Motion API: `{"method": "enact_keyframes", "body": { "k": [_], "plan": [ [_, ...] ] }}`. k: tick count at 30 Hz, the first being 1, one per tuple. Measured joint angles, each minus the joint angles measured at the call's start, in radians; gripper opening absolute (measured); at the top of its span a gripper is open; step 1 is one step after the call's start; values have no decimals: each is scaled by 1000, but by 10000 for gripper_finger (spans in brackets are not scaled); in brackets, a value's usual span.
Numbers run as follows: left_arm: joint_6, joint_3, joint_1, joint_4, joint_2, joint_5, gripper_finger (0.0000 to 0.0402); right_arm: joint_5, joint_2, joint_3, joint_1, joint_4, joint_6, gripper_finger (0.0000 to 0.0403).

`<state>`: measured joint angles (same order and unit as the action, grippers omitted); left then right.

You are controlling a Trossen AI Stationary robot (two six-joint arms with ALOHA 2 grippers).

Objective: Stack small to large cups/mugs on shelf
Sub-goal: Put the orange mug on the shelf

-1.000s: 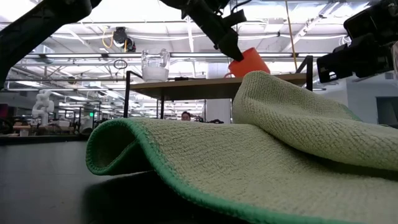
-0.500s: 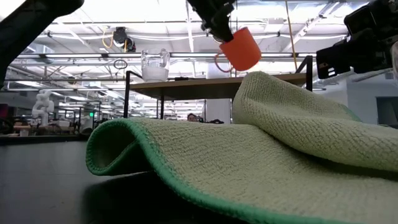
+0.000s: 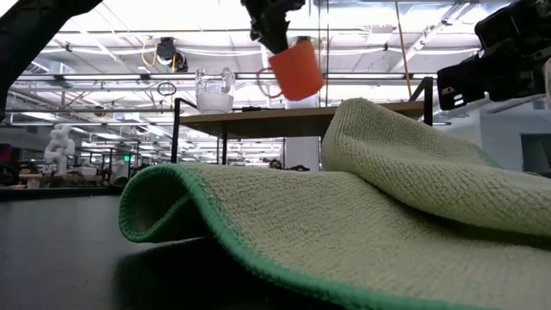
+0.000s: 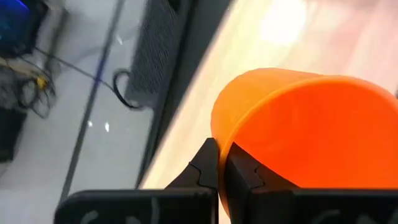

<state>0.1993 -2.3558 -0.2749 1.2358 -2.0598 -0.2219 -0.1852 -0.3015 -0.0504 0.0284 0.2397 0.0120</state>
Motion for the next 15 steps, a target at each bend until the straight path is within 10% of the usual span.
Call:
{"method": "enact_keyframes", "body": {
  "k": [15],
  "plan": [
    [-4, 0, 11, 161, 0, 58, 4, 0, 0, 0, 0, 36, -1, 0]
  ]
}}
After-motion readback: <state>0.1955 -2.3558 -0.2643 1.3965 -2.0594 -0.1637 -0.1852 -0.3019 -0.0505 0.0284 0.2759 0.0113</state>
